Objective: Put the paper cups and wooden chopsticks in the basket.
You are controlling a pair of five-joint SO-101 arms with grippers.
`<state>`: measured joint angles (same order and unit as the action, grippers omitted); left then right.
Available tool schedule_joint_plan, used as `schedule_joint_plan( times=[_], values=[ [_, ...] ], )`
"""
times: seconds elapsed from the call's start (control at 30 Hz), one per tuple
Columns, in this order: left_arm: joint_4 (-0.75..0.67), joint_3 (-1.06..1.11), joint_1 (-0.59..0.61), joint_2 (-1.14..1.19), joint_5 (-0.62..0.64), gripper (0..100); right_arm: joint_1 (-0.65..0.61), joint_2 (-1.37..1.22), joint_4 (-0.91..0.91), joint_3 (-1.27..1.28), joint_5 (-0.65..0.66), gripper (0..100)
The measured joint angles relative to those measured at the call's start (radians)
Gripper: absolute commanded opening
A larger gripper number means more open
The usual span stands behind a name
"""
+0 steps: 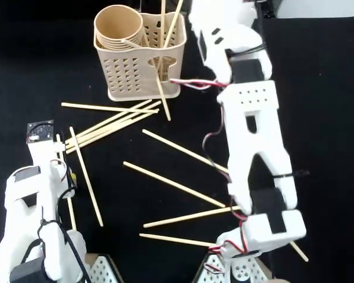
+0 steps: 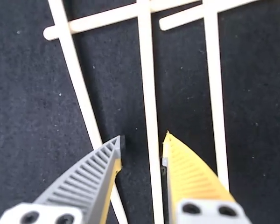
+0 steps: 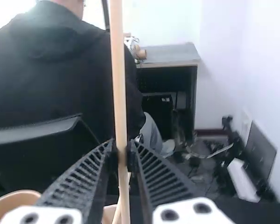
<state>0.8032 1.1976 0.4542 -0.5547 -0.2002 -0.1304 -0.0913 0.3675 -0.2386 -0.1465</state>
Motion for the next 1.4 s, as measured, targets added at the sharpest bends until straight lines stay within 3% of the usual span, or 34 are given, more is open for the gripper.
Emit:
schedule_joint_plan(
  times=[0.2,1.27,1.4],
  values=[
    [-0.005,0.000,-0.011,0.000,0.000,16,0.000,-0.037,0.000,-0.006,-0.058,1.2],
    [-0.006,0.000,-0.011,0.000,0.000,16,-0.028,-0.083,-0.009,0.080,-0.092,1.4],
    [-0.006,0.000,-0.011,0.000,0.000,16,-0.032,-0.098,-0.009,0.080,0.003,1.6]
  ],
)
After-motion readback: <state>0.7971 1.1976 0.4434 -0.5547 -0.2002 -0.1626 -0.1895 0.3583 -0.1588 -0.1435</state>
